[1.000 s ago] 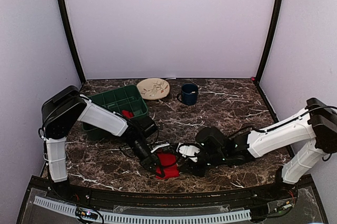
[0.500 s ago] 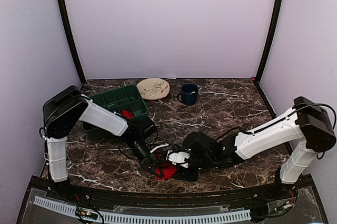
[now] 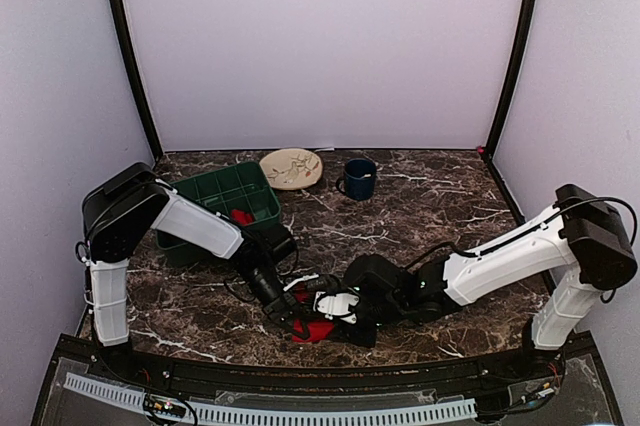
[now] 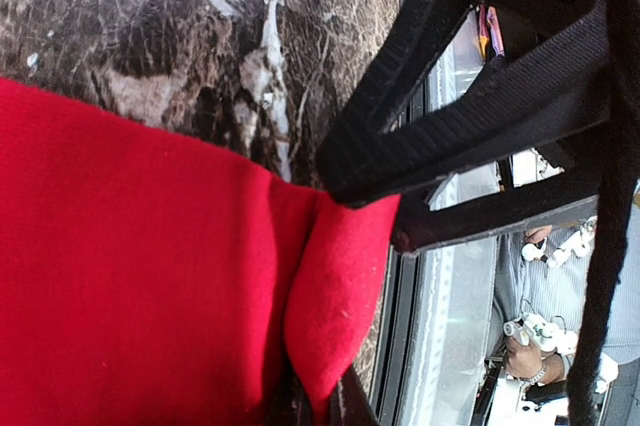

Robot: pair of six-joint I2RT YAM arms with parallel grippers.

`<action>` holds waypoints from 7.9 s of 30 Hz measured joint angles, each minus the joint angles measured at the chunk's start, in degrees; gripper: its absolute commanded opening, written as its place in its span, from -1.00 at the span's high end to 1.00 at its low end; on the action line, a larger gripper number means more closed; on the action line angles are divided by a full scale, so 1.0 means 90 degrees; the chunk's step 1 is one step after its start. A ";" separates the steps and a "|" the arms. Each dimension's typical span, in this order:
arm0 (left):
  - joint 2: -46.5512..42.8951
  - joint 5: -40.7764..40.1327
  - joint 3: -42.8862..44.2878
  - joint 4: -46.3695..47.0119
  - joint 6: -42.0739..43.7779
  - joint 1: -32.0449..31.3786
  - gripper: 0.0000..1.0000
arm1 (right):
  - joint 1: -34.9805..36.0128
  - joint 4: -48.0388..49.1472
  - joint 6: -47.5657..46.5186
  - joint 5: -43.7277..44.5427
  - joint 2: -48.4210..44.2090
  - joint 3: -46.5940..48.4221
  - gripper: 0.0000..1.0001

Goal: Roll the socks
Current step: Roll the sock at the center of the board.

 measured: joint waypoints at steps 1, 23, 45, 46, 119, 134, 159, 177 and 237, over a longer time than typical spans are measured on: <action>0.0005 0.0010 0.0000 -0.0002 0.0002 0.0000 1.00 | 0.0007 -0.0002 -0.0010 -0.0002 0.0000 0.0000 0.31; 0.0078 0.0204 -0.0010 -0.0143 0.0090 0.0044 1.00 | 0.0041 -0.0034 -0.0112 -0.0216 0.0406 0.0199 0.59; -0.0095 0.0180 -0.0119 -0.0192 -0.0134 0.0119 0.34 | 0.0036 -0.0090 -0.0192 -0.0495 0.0512 0.0352 1.00; -0.0172 0.0114 -0.0146 -0.0182 -0.0199 0.0124 0.33 | 0.0034 -0.0080 -0.0180 -0.0517 0.0512 0.0352 1.00; -0.1273 -0.0959 -0.0884 0.0828 -0.1107 0.0979 -0.21 | -0.0537 0.0277 0.0563 -0.1076 0.0797 0.0476 1.00; -0.1719 -0.1911 -0.0991 0.0823 -0.1207 0.1209 -0.22 | -0.0656 0.0243 0.0600 -0.1460 0.0784 0.0427 1.00; -0.3762 -0.2871 -0.2266 0.1802 -0.1965 0.0457 0.09 | -0.1141 -0.1297 0.0437 -0.2963 0.1596 0.1880 1.00; -0.4367 -0.4354 -0.3084 0.2773 -0.1970 -0.0794 0.15 | -0.1440 -0.1817 0.0532 -0.4262 0.2079 0.2455 1.00; -0.2795 -0.5030 -0.2220 0.2062 -0.0520 -0.1749 1.00 | -0.1749 -0.2450 0.0510 -0.5253 0.2681 0.2776 0.65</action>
